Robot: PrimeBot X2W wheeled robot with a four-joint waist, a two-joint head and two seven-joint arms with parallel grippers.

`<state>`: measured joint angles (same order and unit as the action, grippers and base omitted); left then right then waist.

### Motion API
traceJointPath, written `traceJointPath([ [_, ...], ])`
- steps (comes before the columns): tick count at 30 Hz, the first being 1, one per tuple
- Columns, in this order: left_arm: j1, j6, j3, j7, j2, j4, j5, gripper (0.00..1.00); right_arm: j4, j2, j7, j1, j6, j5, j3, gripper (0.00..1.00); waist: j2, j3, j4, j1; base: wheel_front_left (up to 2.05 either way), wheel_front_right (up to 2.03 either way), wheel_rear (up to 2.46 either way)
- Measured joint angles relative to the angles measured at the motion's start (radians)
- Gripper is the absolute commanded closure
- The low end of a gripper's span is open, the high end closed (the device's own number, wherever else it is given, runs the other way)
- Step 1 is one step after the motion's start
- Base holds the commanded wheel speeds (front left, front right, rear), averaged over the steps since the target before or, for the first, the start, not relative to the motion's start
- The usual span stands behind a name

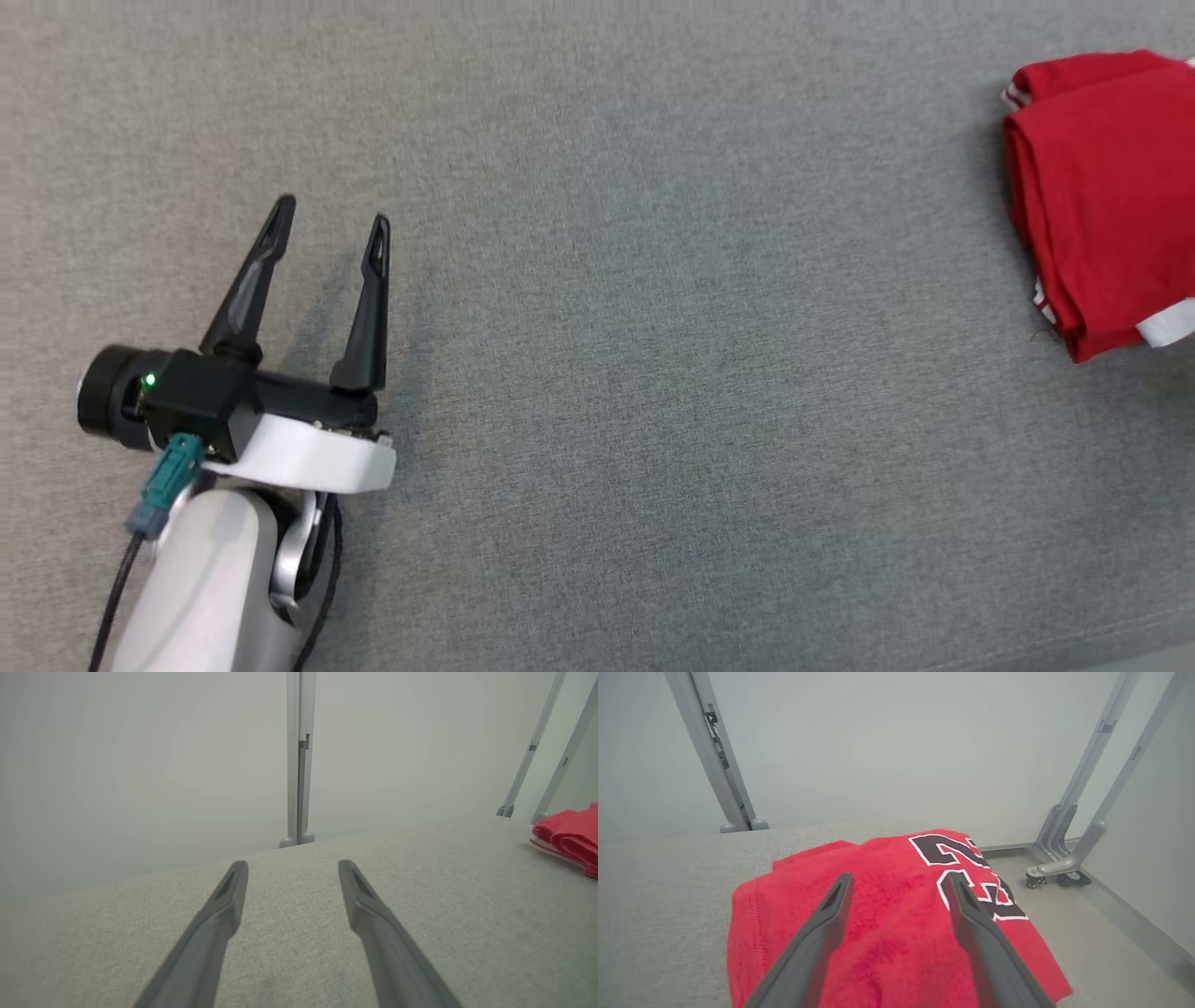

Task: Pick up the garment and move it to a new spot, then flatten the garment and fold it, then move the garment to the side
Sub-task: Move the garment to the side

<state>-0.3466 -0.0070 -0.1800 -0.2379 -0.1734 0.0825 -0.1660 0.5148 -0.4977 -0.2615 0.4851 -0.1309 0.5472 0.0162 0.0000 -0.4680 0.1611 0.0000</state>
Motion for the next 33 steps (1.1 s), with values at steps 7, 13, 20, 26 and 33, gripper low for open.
traceJointPath([
  [7, 0.073, 0.026, 0.026, -0.009, 0.015, 0.011, -0.032, 0.0, -0.16, 0.124, 0.0, -0.1, 0.0, -0.079, -0.032, 0.0, 0.0, 0.083, -0.015, 0.0, 0.0, 0.0, 0.0],
  [13, 0.131, 0.052, 0.041, -0.014, 0.027, 0.024, -0.049, 0.0, -0.263, 0.206, 0.0, -0.167, 0.0, -0.139, -0.069, 0.0, 0.0, 0.126, -0.043, 0.0, 0.0, 0.0, 0.0],
  [20, 0.189, 0.066, 0.06, -0.018, 0.034, 0.025, -0.074, 0.0, -0.341, 0.269, 0.0, -0.244, 0.0, -0.195, -0.08, 0.0, 0.0, 0.177, -0.078, 0.0, 0.0, 0.0, 0.0],
  [26, 0.242, 0.073, 0.067, -0.019, 0.037, 0.027, -0.091, 0.0, -0.379, 0.302, 0.016, -0.309, 0.0, -0.231, -0.05, 0.0, 0.0, 0.233, -0.097, 0.0, 0.0, 0.0, 0.0],
  [33, 0.305, 0.08, 0.069, -0.019, 0.045, 0.032, -0.109, 0.0, -0.418, 0.316, 0.062, -0.398, 0.0, -0.258, -0.014, 0.0, 0.0001, 0.308, -0.112, 0.0, 0.0, 0.0, 0.0],
])
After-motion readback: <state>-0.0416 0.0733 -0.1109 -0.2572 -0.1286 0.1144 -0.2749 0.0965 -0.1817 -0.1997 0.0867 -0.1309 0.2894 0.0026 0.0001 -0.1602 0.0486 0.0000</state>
